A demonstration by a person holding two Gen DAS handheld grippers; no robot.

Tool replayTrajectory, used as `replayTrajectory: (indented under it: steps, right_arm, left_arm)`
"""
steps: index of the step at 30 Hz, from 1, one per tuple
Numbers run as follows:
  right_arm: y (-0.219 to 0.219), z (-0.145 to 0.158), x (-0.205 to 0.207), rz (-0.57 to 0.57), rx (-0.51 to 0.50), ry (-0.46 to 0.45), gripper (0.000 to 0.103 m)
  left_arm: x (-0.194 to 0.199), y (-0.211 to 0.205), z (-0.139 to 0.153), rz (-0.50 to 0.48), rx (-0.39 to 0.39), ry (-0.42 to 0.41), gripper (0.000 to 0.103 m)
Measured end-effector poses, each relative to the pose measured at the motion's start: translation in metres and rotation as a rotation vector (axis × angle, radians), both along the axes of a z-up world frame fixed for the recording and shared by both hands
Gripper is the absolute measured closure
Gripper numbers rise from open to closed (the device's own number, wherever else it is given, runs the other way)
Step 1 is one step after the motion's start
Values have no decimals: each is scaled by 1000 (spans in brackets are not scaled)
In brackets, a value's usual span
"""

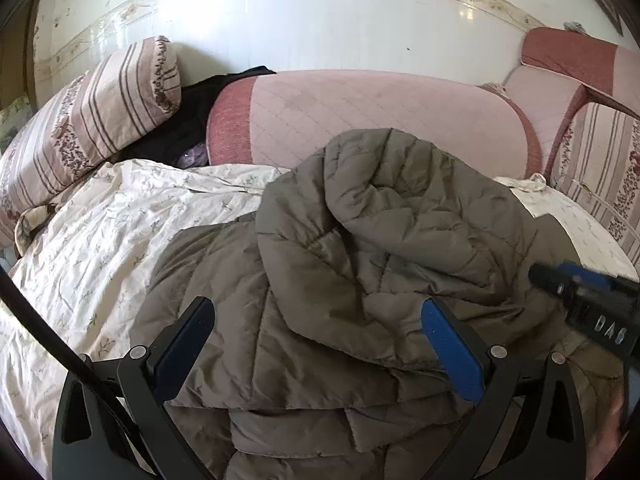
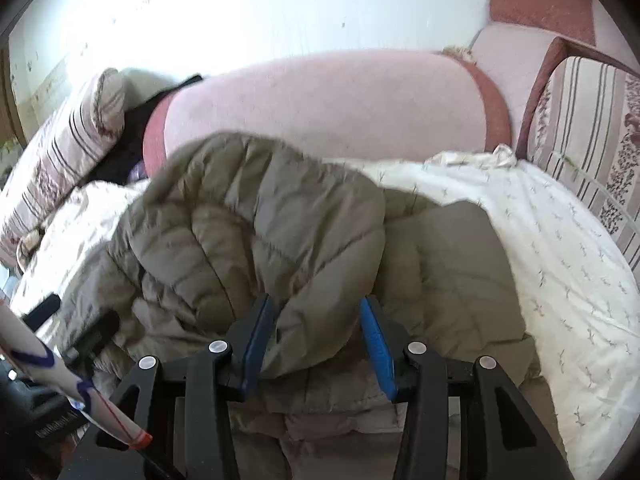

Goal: Fold large clothes

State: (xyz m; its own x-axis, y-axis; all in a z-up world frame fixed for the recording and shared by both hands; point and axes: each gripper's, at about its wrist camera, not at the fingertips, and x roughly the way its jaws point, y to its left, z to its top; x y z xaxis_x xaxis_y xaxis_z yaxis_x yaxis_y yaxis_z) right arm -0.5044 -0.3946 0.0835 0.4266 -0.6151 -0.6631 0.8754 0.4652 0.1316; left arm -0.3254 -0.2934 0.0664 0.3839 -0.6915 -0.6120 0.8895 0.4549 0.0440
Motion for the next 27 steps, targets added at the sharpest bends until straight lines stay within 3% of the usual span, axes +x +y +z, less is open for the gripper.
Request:
replayTrajectory:
  steps: [9,27]
  right_arm:
    - [-16,-36,11,19,117,63,53]
    - [-13,-44,19,27,96,122,50]
  left_arm:
    - [15,-17,-30,34,123,61,0]
    - [14,-21,-39,36,149,43,0]
